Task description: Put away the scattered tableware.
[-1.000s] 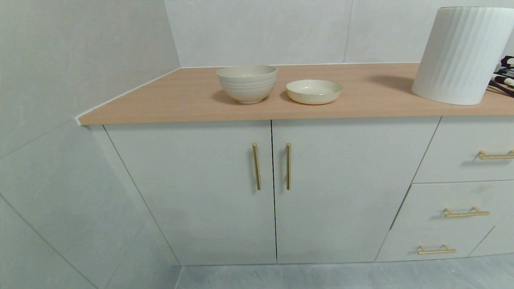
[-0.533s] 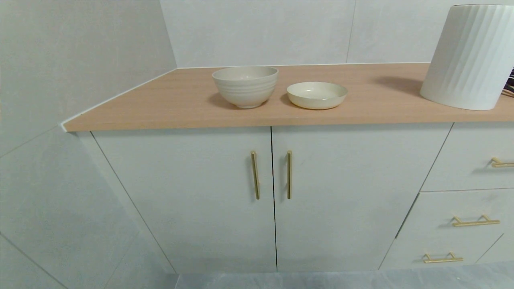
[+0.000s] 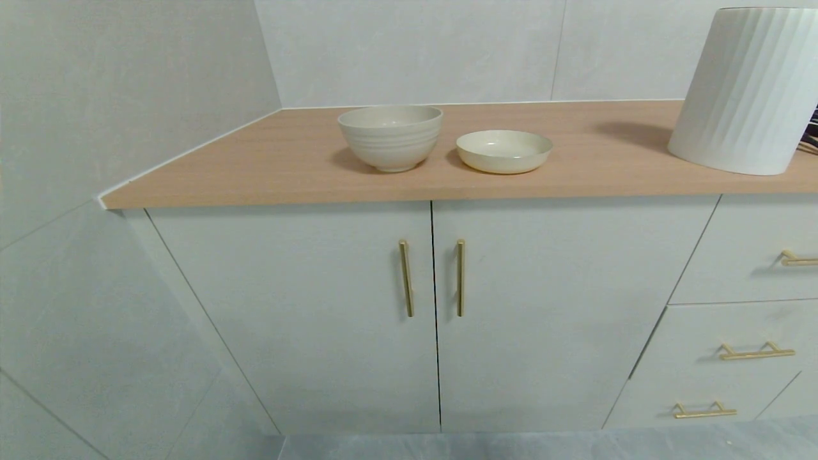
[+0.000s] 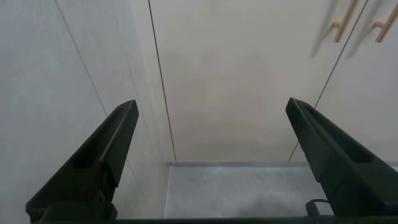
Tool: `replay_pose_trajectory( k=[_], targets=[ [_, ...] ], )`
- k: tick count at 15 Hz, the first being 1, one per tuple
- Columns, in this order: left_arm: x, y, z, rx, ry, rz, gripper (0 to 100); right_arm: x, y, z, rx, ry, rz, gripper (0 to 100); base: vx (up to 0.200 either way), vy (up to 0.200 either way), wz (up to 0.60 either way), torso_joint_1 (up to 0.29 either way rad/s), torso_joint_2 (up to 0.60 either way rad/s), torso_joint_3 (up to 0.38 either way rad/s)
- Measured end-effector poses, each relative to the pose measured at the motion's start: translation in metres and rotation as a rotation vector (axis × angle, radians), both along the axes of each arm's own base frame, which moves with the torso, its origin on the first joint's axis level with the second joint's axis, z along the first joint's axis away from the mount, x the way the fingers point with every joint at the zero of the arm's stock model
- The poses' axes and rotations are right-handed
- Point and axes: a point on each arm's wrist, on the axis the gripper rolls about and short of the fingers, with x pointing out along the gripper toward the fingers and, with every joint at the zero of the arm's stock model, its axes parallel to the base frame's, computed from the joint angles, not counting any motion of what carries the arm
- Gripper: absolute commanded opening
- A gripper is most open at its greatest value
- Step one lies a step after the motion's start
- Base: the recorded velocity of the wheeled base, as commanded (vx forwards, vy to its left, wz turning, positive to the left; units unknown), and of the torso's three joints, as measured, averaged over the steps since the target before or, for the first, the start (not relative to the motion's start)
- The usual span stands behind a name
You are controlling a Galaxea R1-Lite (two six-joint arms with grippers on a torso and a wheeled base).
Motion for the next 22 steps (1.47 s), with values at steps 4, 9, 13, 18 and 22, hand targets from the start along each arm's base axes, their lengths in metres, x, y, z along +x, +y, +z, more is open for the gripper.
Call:
replay_pose_trajectory(
  k=[4, 9, 13, 18, 22],
  targets=[
    [0.0, 0.0, 0.0, 0.0, 0.0, 0.0, 100, 0.028, 0.002, 0.03, -0.044, 0.163, 0.103, 100, 0.0, 0.0, 0.0, 0.0, 0.0, 0.0],
    [0.0, 0.0, 0.0, 0.0, 0.0, 0.0, 100, 0.095, 0.019, 0.081, -0.089, 0.332, 0.293, 100, 0.0, 0.0, 0.0, 0.0, 0.0, 0.0],
    [0.0, 0.0, 0.0, -0.001, 0.0, -0.001, 100, 0.16, 0.061, 0.098, -0.107, 0.348, 0.456, 100, 0.0, 0.0, 0.0, 0.0, 0.0, 0.0],
    [0.0, 0.0, 0.0, -0.001, 0.0, 0.0, 100, 0.237, 0.125, 0.094, -0.122, 0.417, 0.568, 100, 0.0, 0.0, 0.0, 0.0, 0.0, 0.0],
    [0.0, 0.0, 0.0, -0.001, 0.0, 0.0, 100, 0.295, 0.183, 0.09, -0.051, 0.46, 0.61, 100, 0.0, 0.0, 0.0, 0.0, 0.0, 0.0]
  ],
)
